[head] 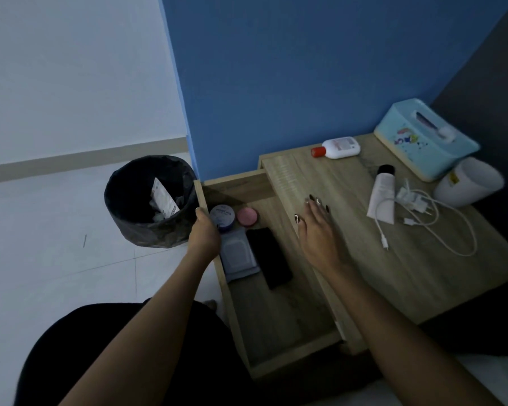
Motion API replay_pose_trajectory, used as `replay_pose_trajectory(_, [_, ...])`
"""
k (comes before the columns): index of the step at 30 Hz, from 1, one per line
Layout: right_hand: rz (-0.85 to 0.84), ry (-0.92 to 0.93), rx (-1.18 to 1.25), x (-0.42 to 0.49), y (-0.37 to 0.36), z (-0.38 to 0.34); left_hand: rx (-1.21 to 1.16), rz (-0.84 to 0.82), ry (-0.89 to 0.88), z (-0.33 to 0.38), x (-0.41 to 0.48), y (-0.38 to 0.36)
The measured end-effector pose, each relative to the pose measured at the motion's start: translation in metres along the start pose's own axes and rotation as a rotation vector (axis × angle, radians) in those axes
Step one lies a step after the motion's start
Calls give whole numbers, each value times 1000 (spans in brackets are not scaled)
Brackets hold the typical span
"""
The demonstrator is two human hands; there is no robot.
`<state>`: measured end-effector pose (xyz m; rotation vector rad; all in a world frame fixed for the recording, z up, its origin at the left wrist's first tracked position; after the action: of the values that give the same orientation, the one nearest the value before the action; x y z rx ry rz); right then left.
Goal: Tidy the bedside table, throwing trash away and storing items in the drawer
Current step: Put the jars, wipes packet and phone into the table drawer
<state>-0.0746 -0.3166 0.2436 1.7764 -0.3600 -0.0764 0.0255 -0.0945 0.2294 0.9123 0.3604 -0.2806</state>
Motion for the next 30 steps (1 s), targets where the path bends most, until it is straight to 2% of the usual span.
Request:
replay_pose_trajectory(17, [-15, -29, 30, -2, -5, 2, 32, 8, 12, 4, -2, 2])
replay_pose_trajectory(30, [18, -25, 5, -1, -5, 2, -160, -87, 49, 63, 8, -20])
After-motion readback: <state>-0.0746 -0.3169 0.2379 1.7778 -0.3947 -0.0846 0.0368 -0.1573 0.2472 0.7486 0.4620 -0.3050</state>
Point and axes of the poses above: each hand's wrist, its own x-axis towards the middle knuckle, its own y-axis out of the back of the hand, z = x × y, the point moved 3 cm from there along x, towards the middle knuckle, and after that the axes turned 2 degrees about -z, right-handed, at the moved point
